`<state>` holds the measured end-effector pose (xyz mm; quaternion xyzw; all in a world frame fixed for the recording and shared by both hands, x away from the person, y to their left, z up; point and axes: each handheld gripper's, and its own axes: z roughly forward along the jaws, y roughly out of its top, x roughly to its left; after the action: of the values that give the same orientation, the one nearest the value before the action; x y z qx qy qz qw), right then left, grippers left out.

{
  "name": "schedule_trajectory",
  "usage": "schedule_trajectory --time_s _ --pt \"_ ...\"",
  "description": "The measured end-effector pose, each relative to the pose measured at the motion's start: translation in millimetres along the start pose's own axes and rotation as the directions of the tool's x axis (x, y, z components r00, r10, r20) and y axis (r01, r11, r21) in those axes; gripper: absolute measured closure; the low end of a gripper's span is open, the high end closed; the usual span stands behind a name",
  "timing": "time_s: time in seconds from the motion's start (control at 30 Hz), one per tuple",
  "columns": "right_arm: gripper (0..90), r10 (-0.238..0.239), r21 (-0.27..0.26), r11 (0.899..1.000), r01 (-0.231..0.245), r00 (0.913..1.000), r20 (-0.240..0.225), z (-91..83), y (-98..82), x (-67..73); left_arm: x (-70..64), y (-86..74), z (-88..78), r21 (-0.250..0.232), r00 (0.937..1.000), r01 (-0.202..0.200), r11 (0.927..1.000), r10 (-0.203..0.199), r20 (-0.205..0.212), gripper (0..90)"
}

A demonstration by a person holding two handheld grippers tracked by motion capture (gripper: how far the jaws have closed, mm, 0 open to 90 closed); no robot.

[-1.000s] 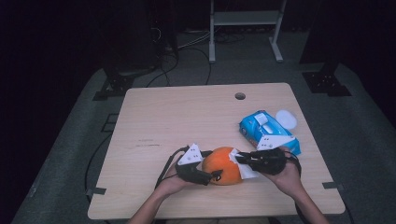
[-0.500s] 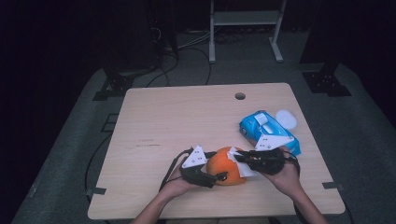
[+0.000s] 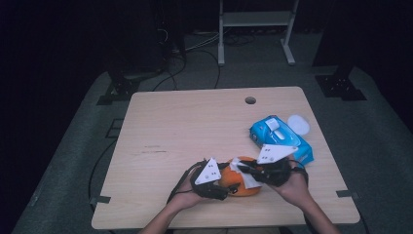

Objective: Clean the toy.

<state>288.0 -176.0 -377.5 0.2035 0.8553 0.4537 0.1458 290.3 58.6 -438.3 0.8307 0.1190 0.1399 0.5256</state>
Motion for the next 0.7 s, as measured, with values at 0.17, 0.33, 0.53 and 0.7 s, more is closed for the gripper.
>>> schedule_trajectory --time_s 0.17,0.33,0.53,0.7 --pt "80.4 0.028 0.003 1.0 -0.028 0.9995 0.015 -5.9 -6.0 -6.3 -3.0 3.6 3.4 0.014 0.9997 -0.015 0.9998 0.015 -0.019 28.3" --pt "80.3 -0.059 0.031 0.998 0.063 0.9935 -0.098 15.9 4.8 25.5 -8.8 5.0 3.8 0.022 0.998 -0.059 0.998 0.06 -0.019 29.0" --pt "80.4 -0.034 0.033 0.999 0.036 0.9978 -0.056 8.3 1.6 7.9 -1.3 -1.8 0.7 0.037 0.9997 -0.022 0.9991 0.023 -0.011 30.3" --pt "80.2 0.051 0.017 0.999 -0.05 0.9978 -0.042 -5.8 -11.6 -15.6 1.8 -3.2 1.9 0.033 1.0 -0.004 0.9994 0.004 0.002 29.9"
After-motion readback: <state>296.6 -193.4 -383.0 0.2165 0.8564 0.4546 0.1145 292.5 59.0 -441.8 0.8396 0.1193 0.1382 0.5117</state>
